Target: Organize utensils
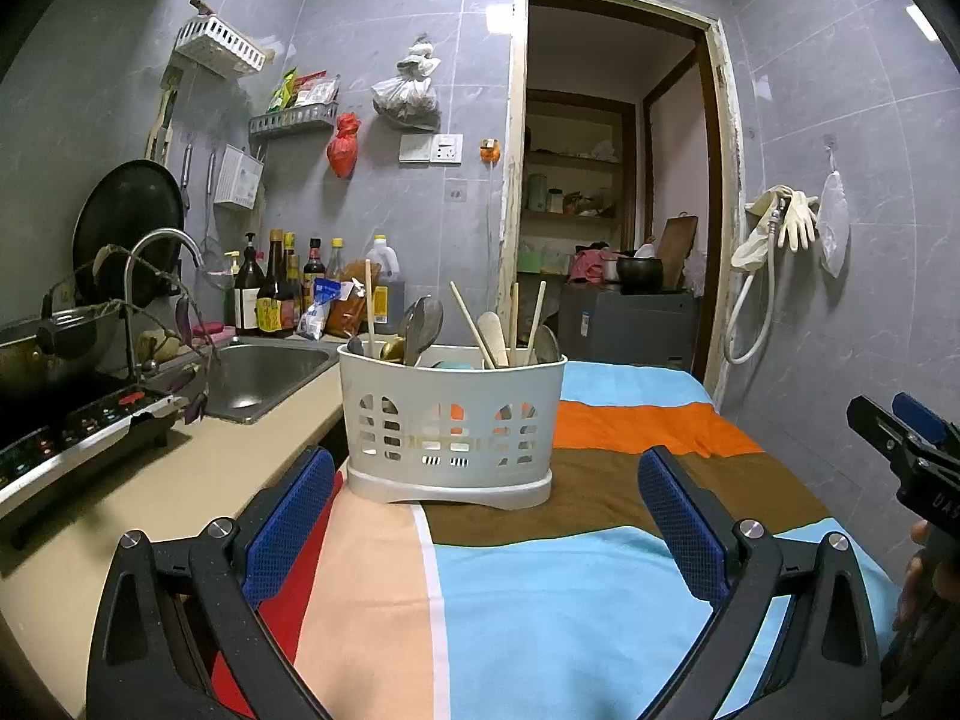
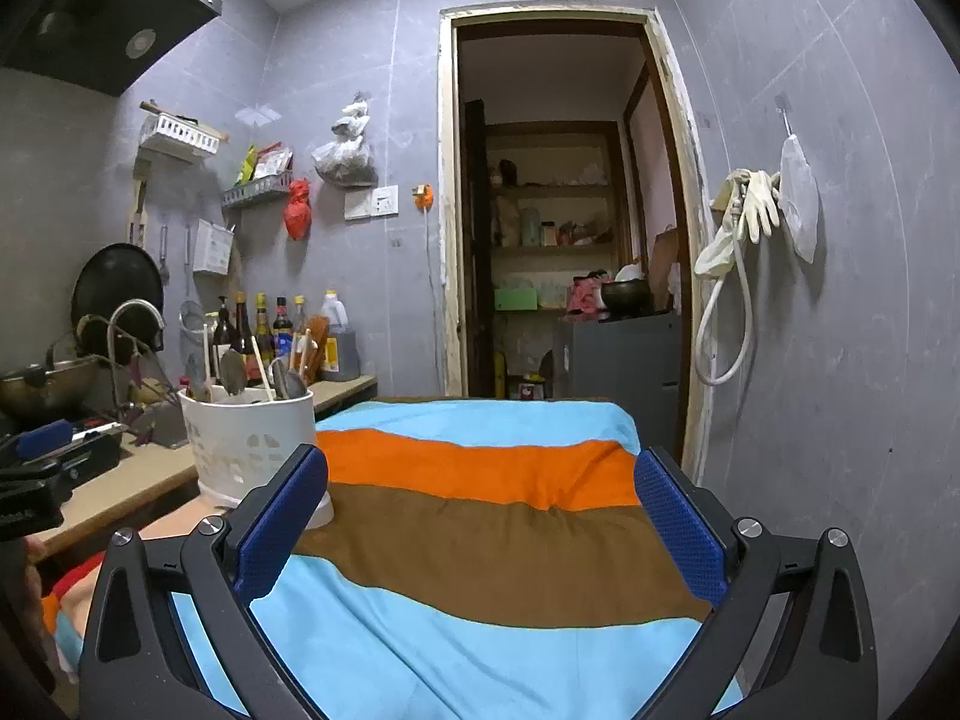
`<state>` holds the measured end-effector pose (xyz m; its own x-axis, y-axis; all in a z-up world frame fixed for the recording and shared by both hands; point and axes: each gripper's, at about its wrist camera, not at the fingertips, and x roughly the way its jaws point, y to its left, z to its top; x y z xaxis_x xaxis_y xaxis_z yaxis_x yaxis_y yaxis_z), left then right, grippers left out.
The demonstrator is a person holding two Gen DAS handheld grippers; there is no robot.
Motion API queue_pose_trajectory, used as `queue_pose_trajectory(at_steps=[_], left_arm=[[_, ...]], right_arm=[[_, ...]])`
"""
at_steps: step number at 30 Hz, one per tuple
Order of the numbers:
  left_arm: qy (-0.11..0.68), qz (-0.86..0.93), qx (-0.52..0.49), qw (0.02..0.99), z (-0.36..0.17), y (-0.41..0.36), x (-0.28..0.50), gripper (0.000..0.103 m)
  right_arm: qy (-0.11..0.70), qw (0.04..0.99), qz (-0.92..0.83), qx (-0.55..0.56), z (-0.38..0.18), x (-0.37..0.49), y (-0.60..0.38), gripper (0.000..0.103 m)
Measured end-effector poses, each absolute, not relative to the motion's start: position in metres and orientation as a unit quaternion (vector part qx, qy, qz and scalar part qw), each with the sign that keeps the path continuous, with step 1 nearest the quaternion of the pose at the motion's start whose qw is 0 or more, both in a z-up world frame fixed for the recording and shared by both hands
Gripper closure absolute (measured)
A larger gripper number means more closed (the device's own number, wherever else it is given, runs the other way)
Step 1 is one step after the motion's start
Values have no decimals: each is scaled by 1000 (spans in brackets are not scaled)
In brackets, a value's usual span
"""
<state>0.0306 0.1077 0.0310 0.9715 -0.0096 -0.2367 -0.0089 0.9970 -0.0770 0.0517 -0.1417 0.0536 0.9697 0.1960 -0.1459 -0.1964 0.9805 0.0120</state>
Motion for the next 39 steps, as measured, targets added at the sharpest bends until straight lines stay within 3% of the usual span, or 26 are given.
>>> queue_pose_trajectory(at_steps=[39], left_arm=[[122,3,-41,992,29,109,30,4]], right_arm=[[78,992,97,-1,53,54,-142,0]])
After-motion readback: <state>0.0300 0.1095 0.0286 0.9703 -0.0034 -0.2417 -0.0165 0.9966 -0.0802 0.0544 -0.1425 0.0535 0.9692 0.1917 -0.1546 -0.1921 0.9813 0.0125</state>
